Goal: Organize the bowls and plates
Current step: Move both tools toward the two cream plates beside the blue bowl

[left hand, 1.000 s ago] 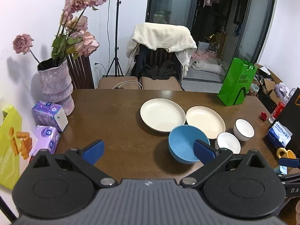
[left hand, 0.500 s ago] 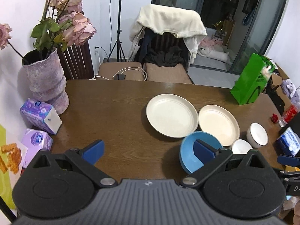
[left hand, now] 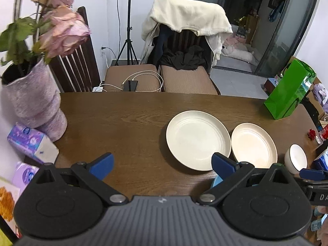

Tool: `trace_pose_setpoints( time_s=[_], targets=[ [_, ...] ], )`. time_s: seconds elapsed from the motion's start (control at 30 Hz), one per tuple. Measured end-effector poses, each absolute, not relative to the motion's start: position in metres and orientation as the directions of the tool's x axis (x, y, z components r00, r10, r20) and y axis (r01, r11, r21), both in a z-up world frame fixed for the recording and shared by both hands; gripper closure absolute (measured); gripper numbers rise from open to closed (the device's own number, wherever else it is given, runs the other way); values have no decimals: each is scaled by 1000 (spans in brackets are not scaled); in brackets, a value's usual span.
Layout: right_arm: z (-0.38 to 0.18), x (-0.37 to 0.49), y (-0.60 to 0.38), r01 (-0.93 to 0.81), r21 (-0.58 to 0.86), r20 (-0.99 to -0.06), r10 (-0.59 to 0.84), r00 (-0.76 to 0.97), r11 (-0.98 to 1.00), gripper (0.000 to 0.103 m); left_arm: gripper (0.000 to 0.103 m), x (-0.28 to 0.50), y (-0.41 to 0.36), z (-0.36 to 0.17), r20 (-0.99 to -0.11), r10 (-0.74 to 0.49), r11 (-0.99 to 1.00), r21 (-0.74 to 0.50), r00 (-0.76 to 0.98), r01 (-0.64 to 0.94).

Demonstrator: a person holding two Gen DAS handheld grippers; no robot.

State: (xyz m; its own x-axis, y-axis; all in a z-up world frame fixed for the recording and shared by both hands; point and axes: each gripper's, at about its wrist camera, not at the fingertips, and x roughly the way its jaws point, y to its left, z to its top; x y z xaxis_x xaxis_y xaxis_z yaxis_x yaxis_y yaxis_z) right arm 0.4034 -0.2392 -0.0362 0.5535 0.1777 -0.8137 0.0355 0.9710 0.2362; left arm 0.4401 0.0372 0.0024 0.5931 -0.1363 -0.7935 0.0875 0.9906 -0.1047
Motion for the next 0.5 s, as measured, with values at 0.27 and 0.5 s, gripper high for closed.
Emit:
trace_pose_setpoints(
  time_s=[0.27,0.5],
  targets=[
    [-55,448,-238,91,262,-831,177,527,961,10,0,478,34,-20,-806,-151,988,-101,573,118],
    [-77,485,-235,107,263,-849,177,498,959,15,0,513,25,-46,-824,-178,983,-122,538,138]
  ],
)
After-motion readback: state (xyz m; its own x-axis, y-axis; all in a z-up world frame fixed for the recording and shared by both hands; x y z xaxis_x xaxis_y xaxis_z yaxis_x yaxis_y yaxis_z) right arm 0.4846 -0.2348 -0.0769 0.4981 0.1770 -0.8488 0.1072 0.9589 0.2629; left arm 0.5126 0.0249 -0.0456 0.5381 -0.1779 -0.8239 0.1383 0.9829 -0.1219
